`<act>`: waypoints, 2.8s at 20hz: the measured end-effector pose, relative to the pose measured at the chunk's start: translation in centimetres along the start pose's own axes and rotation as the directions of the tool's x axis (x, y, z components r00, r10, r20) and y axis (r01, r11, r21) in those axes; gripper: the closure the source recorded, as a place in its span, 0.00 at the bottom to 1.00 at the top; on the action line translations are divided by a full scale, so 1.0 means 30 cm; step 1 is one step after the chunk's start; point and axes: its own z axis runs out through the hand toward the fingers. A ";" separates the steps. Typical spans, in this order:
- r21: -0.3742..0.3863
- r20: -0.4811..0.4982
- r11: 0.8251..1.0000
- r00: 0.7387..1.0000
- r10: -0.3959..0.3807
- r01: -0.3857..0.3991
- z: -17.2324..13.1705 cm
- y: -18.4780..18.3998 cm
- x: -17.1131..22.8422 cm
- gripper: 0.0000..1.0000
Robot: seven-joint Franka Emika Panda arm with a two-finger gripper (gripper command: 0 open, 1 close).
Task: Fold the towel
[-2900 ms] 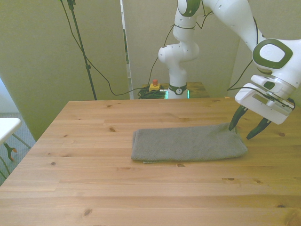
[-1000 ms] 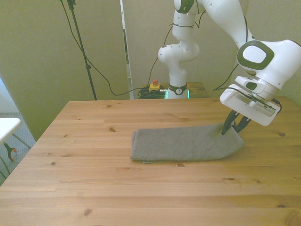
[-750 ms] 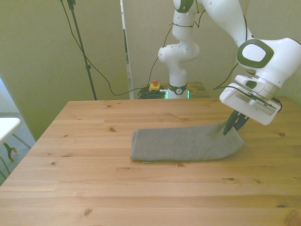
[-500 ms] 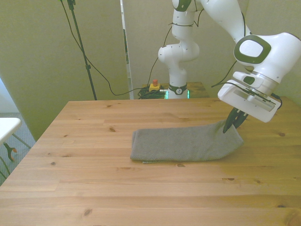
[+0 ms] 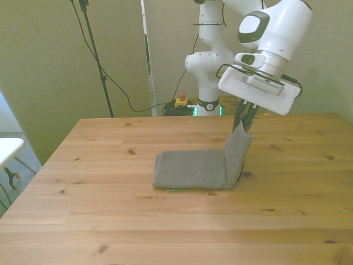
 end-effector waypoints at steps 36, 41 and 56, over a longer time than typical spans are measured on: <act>0.335 0.226 0.934 0.973 0.049 -0.125 0.416 0.437 0.417 0.00; 0.332 0.228 0.935 0.972 0.050 -0.125 0.422 0.462 0.431 0.00; 0.216 0.268 0.976 0.960 -0.087 0.028 0.092 0.544 0.119 0.00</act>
